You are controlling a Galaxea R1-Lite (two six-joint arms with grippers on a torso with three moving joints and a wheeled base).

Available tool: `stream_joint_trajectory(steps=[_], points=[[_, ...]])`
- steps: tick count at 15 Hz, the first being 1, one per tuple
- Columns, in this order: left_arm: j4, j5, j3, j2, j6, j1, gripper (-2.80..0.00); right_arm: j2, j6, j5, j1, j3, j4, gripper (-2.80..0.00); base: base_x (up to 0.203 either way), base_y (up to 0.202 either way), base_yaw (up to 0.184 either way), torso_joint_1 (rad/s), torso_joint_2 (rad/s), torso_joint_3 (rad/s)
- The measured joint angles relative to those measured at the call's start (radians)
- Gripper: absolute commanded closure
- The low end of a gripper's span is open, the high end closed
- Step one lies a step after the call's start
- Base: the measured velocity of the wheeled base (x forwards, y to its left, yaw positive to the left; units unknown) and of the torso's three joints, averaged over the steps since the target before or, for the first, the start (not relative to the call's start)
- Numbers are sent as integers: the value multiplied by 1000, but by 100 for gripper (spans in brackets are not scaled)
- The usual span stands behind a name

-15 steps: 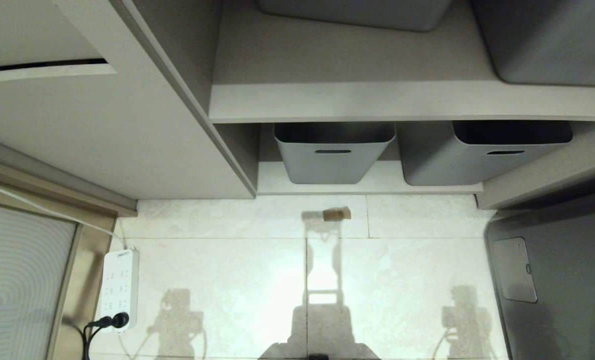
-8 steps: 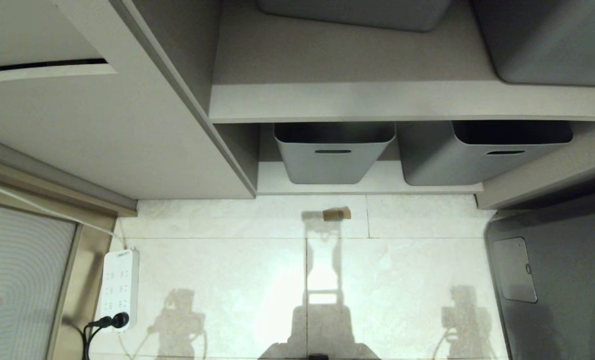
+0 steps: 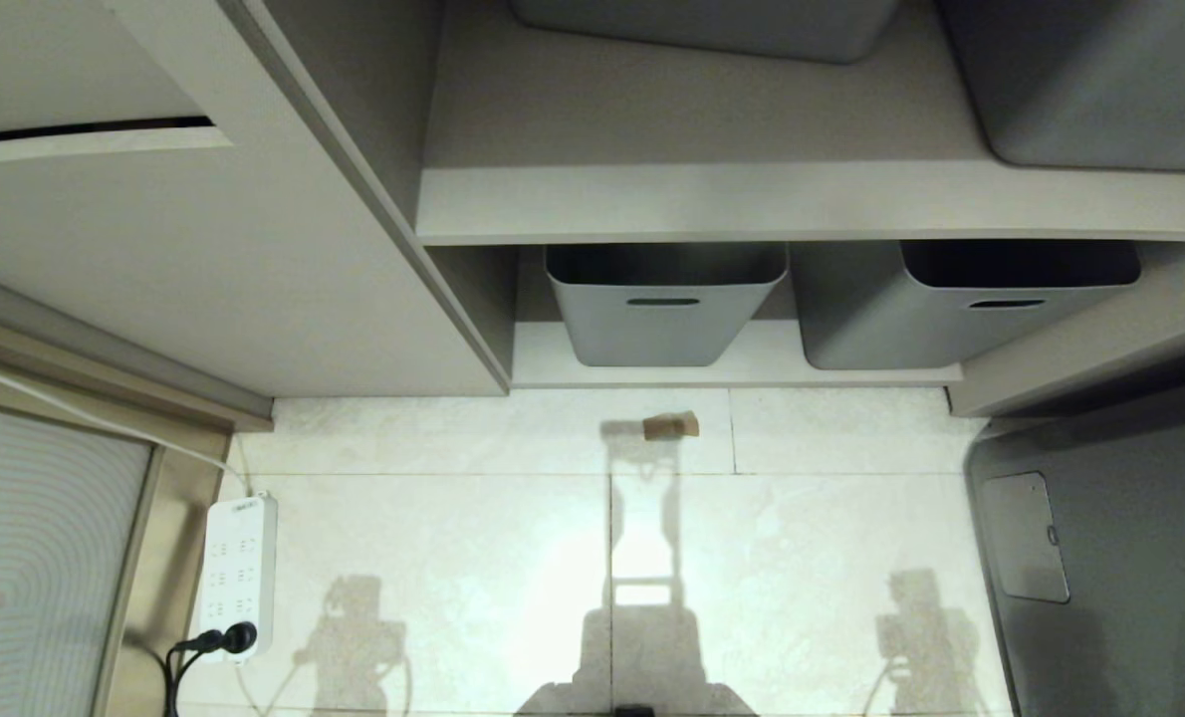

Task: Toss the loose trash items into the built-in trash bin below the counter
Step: Pick up the garbage

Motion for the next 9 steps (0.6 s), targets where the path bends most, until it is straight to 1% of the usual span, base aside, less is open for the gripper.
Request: stream_joint_trajectory(steps=[6,9], points=[[0,1,0,0,-2,0,0,0,-1,3,0,0,-1,0,0,0,0,0,0,0],[2,11,0,0,-44,0,0,0,27,-25,0,0,0,0,0,0,0,0,0,0]])
